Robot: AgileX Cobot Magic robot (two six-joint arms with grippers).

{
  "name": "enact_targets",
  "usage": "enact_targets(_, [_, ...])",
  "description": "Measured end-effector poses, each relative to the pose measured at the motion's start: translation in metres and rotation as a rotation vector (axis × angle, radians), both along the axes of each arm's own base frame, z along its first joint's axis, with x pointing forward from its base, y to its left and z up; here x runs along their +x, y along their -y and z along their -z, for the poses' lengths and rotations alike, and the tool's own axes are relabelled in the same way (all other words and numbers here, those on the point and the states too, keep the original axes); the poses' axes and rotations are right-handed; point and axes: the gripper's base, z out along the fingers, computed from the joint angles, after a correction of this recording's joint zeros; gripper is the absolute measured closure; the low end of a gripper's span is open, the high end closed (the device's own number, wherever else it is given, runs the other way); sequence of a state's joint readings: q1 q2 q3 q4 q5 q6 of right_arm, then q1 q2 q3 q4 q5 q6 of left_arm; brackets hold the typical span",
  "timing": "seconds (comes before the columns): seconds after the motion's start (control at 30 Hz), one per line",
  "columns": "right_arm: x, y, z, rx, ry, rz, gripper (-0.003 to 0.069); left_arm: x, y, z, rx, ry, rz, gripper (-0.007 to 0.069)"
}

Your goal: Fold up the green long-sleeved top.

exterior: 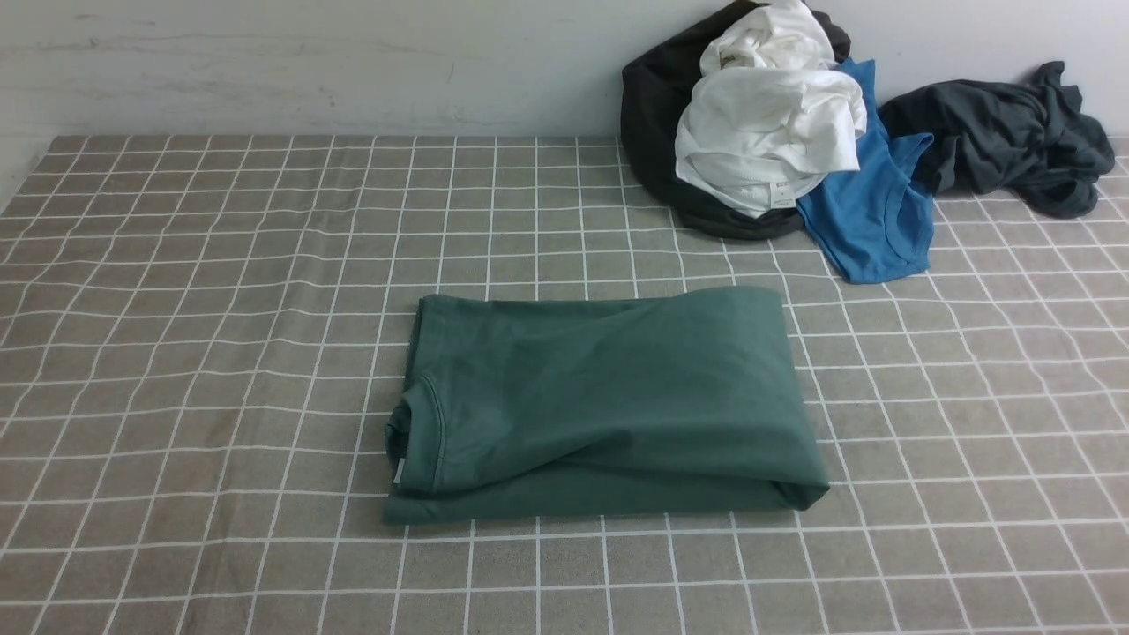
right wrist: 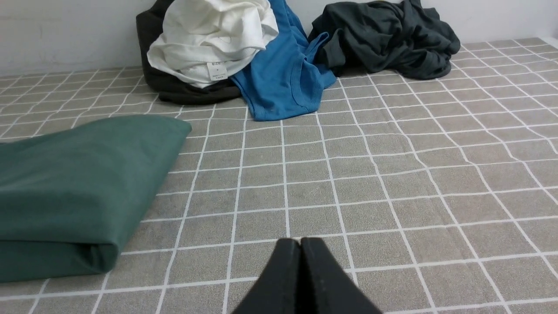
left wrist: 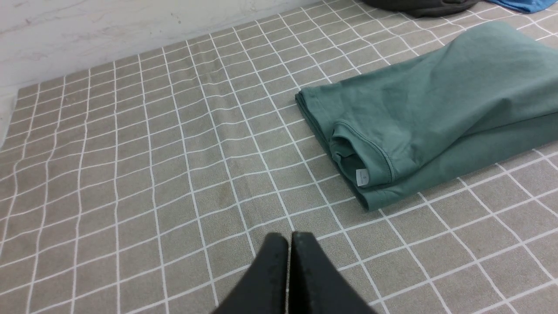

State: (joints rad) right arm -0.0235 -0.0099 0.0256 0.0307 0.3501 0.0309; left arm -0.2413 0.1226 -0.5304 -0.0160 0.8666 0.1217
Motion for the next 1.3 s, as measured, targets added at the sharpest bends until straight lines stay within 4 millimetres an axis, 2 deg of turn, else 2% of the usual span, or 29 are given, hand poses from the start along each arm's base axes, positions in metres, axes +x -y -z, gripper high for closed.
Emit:
enact_targets(1.17, [0.0,0.0,0.0,0.0,0.0,0.0,0.0673,0.0,0.0,0.0,0.0,0.0,0.0,0.0631])
enact_targets(1.3, [0.0,0.0,0.0,0.0,0.0,0.0,0.0673,0.0053,0.0002,0.005,0.008,0.025,-0.008,0.0631])
